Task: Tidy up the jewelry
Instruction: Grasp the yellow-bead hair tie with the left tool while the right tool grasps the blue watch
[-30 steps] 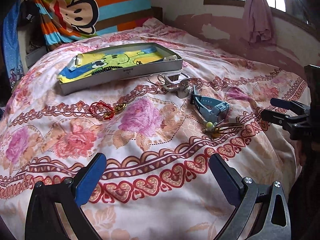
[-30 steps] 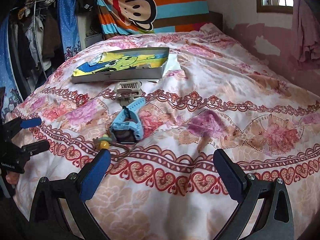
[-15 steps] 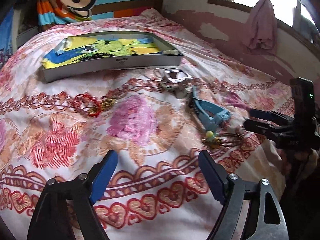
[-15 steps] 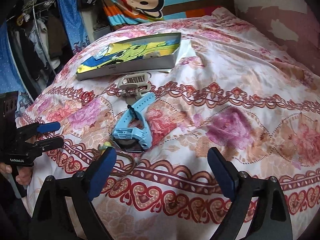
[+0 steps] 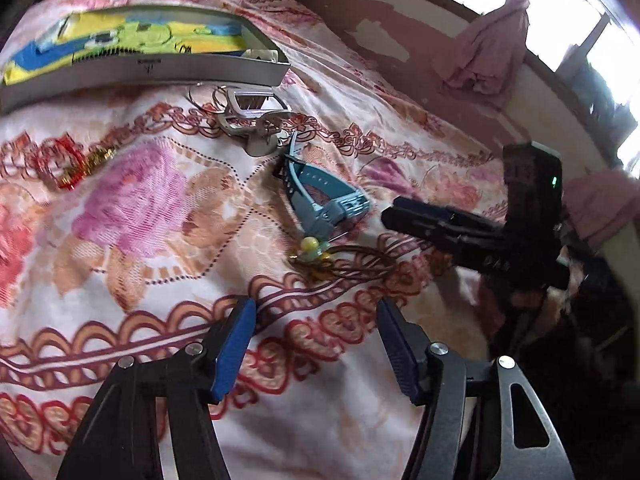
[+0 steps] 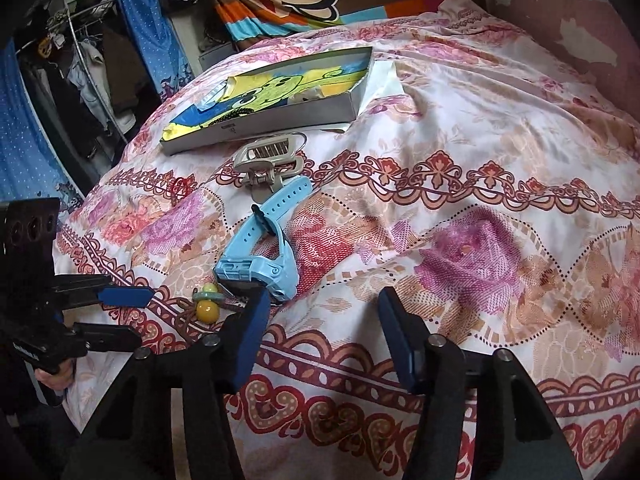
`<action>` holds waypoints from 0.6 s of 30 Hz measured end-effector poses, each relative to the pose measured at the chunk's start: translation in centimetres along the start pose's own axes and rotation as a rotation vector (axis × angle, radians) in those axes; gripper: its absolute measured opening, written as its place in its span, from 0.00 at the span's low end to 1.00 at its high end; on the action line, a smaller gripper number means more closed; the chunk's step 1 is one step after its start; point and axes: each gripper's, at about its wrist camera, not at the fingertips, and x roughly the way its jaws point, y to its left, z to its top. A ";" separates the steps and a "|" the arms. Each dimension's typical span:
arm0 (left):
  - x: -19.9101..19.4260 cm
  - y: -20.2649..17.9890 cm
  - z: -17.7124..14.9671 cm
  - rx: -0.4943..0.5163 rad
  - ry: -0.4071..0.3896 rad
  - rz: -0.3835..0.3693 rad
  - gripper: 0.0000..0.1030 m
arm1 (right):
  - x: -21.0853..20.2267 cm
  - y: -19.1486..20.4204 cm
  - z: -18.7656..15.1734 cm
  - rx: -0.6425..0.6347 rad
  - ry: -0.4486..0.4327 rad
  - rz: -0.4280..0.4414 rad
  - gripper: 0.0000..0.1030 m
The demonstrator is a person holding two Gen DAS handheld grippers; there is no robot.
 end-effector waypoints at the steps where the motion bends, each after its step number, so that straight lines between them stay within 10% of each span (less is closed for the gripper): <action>1: 0.2 0.1 0.1 -0.033 0.004 -0.015 0.58 | 0.1 0.0 0.1 -0.011 0.004 0.004 0.47; 8: 1.4 0.7 0.5 -0.256 0.020 -0.124 0.54 | 0.1 -1.5 0.9 0.048 -0.018 0.070 0.43; 18: 4.4 0.8 0.8 -0.372 0.091 -0.023 0.07 | 2.9 -0.9 2.4 0.067 0.024 0.140 0.31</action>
